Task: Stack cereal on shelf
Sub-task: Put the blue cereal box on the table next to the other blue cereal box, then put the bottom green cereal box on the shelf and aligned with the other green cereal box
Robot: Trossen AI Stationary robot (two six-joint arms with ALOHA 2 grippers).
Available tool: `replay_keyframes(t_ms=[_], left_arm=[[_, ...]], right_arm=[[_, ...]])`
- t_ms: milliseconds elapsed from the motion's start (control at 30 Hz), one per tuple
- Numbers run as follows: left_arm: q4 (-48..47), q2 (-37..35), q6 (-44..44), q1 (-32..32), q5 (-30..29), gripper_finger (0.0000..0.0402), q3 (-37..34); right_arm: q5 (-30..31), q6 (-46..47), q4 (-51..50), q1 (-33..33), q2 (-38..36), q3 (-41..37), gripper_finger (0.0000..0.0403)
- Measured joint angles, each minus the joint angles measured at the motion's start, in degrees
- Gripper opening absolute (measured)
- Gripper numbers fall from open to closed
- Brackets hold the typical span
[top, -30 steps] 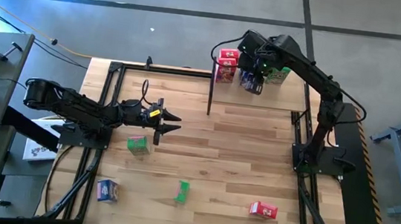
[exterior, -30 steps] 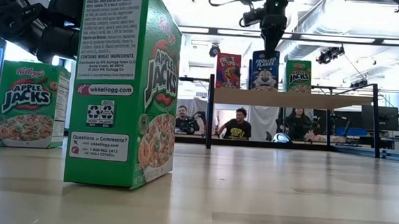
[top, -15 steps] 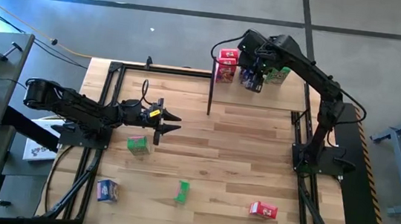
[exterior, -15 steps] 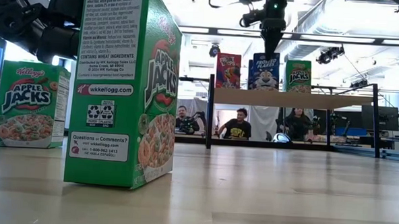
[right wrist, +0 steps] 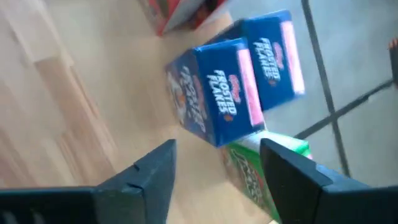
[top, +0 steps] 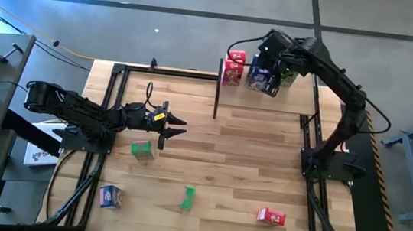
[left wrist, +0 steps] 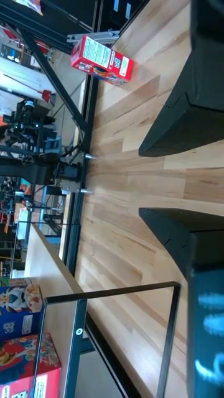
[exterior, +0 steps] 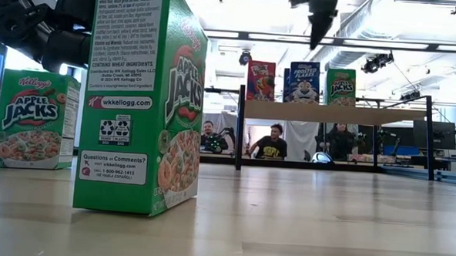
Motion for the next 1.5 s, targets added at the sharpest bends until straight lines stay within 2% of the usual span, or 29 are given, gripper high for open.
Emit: replay_keyframes(t_ms=[133,200,367,433,600,867,1167,1300,1500], left_arm=[[-0.04,0.0,0.0,-0.01,0.0,0.0132,0.0],[-0.05,0.0,-0.04,-0.01,0.0,0.0132,0.0],[-0.09,0.0,-0.85,-0.13,0.0,0.0133,0.0],[-0.09,0.0,-0.85,-0.13,0.0,0.0132,0.0],[-0.09,0.0,-0.56,-0.13,0.0,0.0133,0.0],[-0.09,0.0,-0.52,-0.13,0.0,0.0133,0.0],[-0.07,0.0,-0.53,-0.13,0.0,0.0133,0.0],[-0.05,0.0,-1.76,-0.11,0.0,0.0132,0.0],[0.0,-0.01,-1.71,-0.11,0.0,0.0108,0.0]], right_arm=[[-0.24,5.25,-0.56,-0.9,-1.42,-1.39,0.0173],[-1.46,6.32,-0.84,-1.82,-1.92,-2.73,0.0136],[0.03,7.11,-0.76,-3.93,-1.55,-9.6,0.0028],[0.48,7.0,-0.71,-4.32,-1.71,-12.21,0.0008],[3.0,7.65,2.36,-4.52,-1.69,-17.0,0.0021],[2.79,5.78,10.93,-4.52,-1.69,-20.33,0.0003],[2.85,5.91,10.86,-4.15,-1.69,-20.35,0.0001],[4.68,6.68,7.51,-1.97,-2.06,-17.77,0.0],[5.14,18.46,0.85,6.18,-4.47,-13.38,0.0]])
